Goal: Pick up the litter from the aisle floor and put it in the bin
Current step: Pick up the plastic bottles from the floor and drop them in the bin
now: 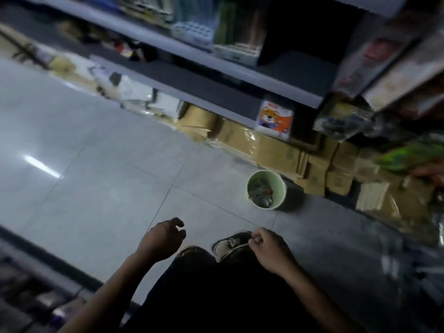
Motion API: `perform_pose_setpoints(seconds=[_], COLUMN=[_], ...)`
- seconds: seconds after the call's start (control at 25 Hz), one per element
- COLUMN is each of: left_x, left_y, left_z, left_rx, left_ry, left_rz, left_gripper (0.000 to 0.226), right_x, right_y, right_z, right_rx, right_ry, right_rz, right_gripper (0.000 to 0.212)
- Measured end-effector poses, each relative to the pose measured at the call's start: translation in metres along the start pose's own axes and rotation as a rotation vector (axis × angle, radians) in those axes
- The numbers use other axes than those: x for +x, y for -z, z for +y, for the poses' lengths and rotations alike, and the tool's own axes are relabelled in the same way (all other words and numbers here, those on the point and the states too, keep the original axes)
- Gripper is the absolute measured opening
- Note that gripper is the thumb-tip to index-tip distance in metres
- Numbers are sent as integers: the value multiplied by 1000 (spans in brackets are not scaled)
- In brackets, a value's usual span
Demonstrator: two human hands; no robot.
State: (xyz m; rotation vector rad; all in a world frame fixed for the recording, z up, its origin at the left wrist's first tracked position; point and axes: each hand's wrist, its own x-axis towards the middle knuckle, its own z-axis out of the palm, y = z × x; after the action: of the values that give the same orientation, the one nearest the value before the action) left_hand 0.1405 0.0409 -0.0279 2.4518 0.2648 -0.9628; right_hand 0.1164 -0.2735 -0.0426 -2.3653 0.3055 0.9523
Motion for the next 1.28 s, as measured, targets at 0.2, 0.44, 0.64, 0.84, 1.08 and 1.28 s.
perform_pose_setpoints(seconds=[0.2,0.44,0.64,0.84,1.08,1.28], left_x=[-94,-186,-220,-215,-205,-205], left_y=[-15,-40,-54,-50,-51,-53], left_z=[-109,-194,-210,-205,-190,-200], left_rx=[-235,-432,-521,-584,-709,-854], left_ry=[220,432,556,637,790,899], left_rz=[142,319,403,417,434,446], left_gripper=[32,35,35,36,34,41], right_x=[-20,-41,-37,-9,34,61], right_y=[-40,-87,-97,-94,-94,-113], right_z=[-68,-139,-177,-213,-273,-359], right_rx=[-288,-513,-627,-698,-767,-845], right_ry=[220,454,568,643,727,832], right_rz=[-103,-189,-270,-340,-426,-478], right_gripper=[21,24,25,33,36,39])
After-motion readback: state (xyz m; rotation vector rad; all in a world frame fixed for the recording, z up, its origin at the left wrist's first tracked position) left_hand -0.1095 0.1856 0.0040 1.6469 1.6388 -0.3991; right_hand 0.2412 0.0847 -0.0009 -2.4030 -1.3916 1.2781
